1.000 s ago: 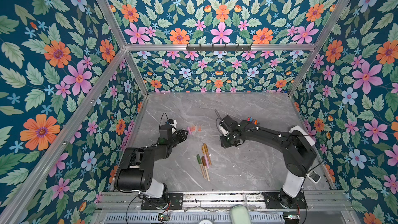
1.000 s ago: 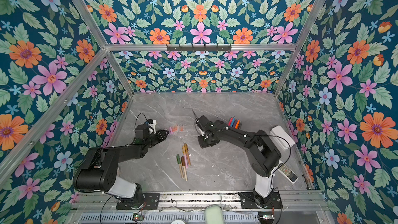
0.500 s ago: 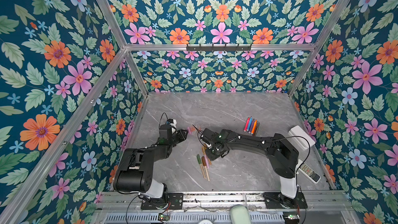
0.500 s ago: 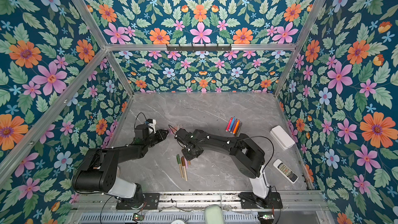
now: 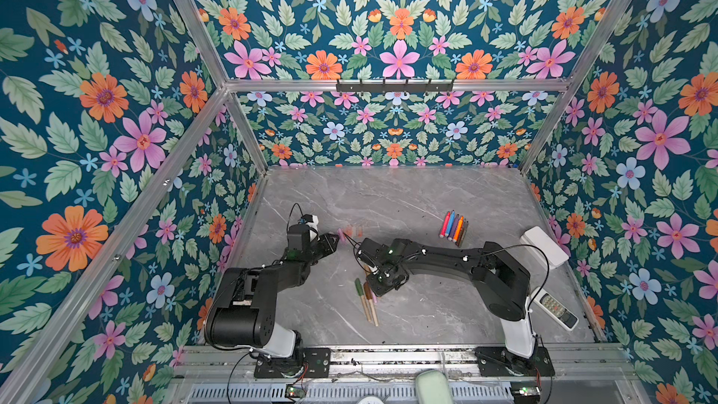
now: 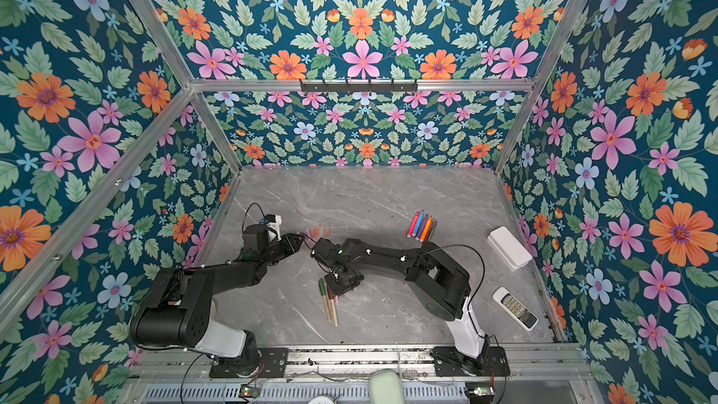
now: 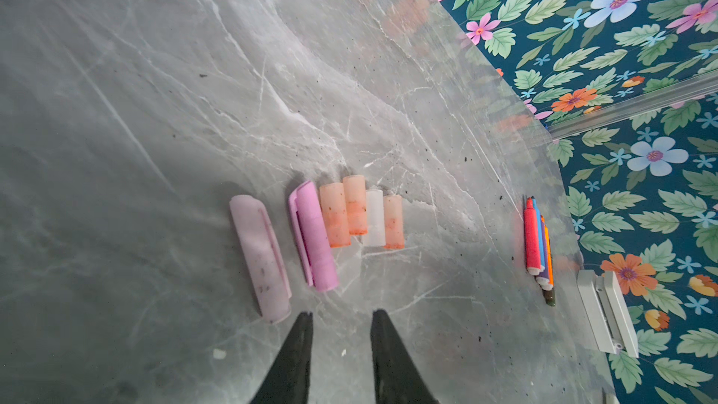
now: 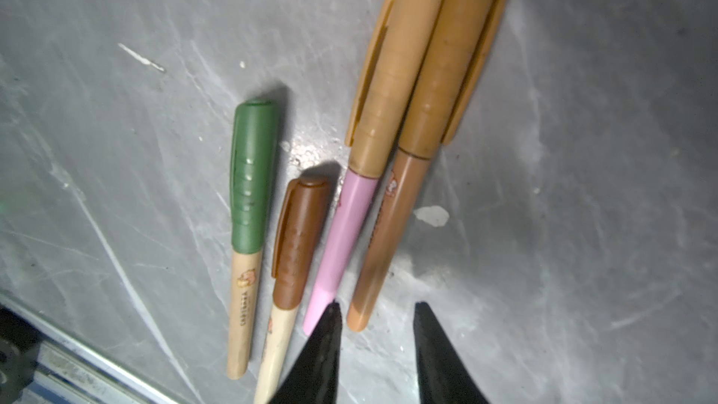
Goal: Open the pen caps
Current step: 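Move the right gripper back toward the pastel pen cluster, then lower the right gripper onto the brown pen with tan cap and close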
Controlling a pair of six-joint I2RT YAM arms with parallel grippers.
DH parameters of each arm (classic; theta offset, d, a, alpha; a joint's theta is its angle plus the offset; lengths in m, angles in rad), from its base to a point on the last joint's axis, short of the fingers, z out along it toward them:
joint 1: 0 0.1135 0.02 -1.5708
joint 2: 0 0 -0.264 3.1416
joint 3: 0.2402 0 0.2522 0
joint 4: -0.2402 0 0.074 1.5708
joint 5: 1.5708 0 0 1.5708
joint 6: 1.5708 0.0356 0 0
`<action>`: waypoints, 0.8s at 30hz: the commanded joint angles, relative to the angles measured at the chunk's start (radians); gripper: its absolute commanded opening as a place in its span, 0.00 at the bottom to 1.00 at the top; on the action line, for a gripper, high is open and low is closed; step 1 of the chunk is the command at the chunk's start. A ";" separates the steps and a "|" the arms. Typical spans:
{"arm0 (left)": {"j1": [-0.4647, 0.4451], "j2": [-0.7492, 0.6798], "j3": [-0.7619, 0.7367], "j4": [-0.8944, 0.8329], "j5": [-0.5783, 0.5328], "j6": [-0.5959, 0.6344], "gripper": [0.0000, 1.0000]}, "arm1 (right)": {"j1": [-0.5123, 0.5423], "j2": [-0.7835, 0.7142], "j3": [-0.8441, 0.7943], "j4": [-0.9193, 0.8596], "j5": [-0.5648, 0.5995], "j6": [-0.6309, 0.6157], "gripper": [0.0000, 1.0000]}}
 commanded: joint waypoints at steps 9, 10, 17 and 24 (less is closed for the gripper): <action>0.002 0.005 0.006 0.006 0.001 0.013 0.30 | 0.001 0.035 0.037 -0.093 0.108 0.059 0.22; 0.002 0.005 0.006 0.006 0.001 0.013 0.30 | 0.001 0.040 0.042 -0.106 0.130 0.068 0.22; 0.002 0.005 0.007 0.005 0.003 0.012 0.30 | 0.002 0.054 0.053 -0.109 0.128 0.079 0.22; 0.002 0.003 0.007 0.003 0.004 0.013 0.30 | 0.001 0.071 0.055 -0.088 0.095 0.078 0.22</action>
